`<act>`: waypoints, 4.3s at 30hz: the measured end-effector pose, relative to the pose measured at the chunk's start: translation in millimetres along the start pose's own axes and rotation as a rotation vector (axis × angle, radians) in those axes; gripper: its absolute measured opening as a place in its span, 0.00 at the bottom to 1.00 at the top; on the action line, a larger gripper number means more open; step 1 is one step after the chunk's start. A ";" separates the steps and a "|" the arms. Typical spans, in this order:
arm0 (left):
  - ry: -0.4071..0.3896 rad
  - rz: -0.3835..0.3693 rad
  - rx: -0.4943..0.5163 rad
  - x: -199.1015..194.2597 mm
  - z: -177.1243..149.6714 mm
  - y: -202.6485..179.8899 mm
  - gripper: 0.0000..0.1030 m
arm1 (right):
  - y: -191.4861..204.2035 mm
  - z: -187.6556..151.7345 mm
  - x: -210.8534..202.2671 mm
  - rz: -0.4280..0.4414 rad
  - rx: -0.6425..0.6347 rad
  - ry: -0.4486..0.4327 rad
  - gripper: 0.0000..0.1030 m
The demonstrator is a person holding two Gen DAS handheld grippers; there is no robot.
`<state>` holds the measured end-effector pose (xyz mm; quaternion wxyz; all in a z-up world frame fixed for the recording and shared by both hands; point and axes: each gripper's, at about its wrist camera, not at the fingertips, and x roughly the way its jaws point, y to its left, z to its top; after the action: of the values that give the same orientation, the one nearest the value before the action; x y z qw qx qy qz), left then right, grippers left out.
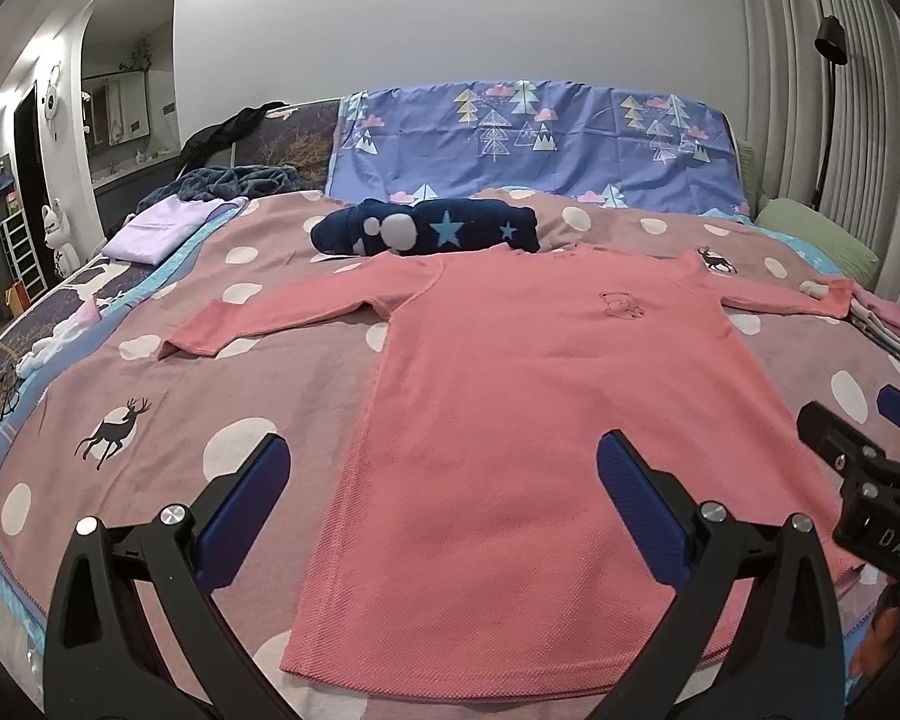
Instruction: Fold small clothes
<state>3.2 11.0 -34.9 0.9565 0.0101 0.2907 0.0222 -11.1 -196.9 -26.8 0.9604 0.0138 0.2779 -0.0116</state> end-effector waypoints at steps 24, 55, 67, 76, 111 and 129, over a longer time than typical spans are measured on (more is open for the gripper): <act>0.027 -0.010 -0.006 11.1 -2.3 5.2 0.99 | 8.4 2.5 5.5 0.049 0.002 0.019 0.98; 0.135 -0.072 -0.304 116.3 7.6 158.3 0.48 | 38.4 29.5 72.6 -0.085 -0.139 0.071 0.98; 0.191 -0.096 -0.711 206.3 1.2 325.5 0.42 | 51.0 57.2 139.7 -0.107 -0.311 0.094 0.96; 0.167 -0.062 -0.929 280.5 27.8 374.3 0.34 | 62.5 76.9 178.8 -0.113 -0.318 0.114 0.95; 0.224 -0.562 0.189 231.1 93.1 -116.7 0.43 | -98.4 54.0 201.8 0.141 0.049 0.254 0.39; 0.198 0.047 0.211 248.7 80.7 51.8 0.63 | 54.4 85.4 269.7 0.157 -0.316 0.314 0.13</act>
<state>252.7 74.3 -104.3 0.9161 0.1151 0.3839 0.0148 264.0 -149.3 -97.6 0.8936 -0.1133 0.4204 0.1091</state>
